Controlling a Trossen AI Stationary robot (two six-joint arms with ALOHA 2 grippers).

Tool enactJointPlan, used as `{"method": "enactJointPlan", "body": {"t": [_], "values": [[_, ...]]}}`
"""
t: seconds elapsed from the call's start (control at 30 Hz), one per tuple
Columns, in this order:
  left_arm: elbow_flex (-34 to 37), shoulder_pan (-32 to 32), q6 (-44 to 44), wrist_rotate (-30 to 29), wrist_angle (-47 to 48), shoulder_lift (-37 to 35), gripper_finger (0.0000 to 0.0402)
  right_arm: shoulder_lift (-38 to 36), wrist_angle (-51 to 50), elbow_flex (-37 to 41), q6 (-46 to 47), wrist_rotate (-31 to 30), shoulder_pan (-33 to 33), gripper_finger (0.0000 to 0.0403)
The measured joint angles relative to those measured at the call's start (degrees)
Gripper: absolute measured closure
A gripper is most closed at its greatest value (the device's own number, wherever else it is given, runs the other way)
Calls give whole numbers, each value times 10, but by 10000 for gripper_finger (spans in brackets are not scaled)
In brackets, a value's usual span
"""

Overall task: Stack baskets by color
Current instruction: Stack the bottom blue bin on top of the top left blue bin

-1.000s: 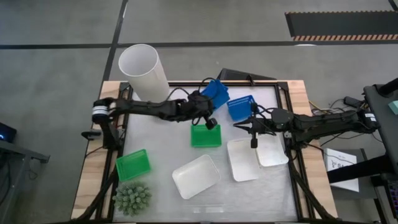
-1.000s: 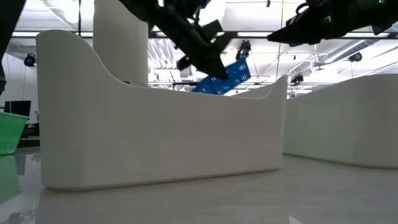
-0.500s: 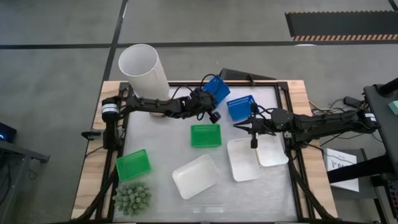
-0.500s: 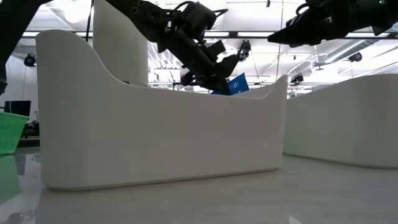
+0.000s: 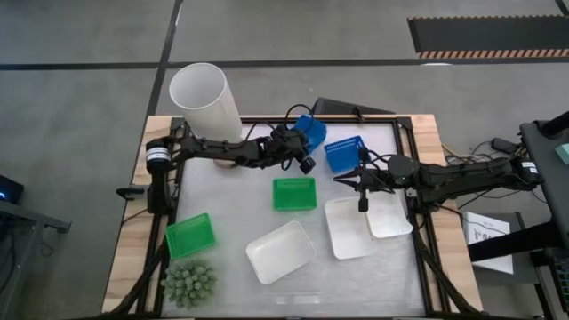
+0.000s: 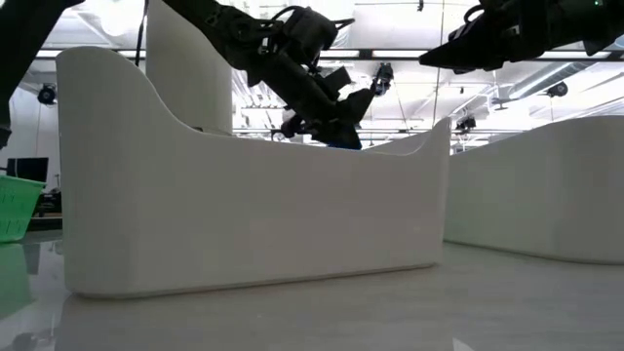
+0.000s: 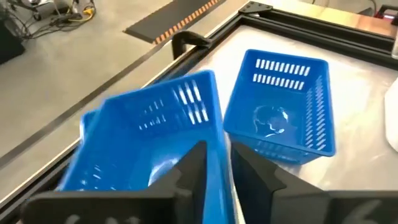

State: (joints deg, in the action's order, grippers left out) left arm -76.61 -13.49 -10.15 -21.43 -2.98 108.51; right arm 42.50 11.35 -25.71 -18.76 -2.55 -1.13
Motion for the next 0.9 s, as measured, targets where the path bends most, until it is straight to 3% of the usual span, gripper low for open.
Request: {"method": "enactJointPlan", "body": {"t": [0.27, 0.6, 0.9], "values": [[1, -7, -5, -1, -7, 0, 295, 0, 0, 0, -1, 0, 0, 394], [3, -2, 2, 1, -24, -12, 285, 0, -5, 0, 2, 0, 0, 394], [50, 93, 117, 14, 6, -122, 285, 20, -15, 0, 25, -19, 0, 394]]}}
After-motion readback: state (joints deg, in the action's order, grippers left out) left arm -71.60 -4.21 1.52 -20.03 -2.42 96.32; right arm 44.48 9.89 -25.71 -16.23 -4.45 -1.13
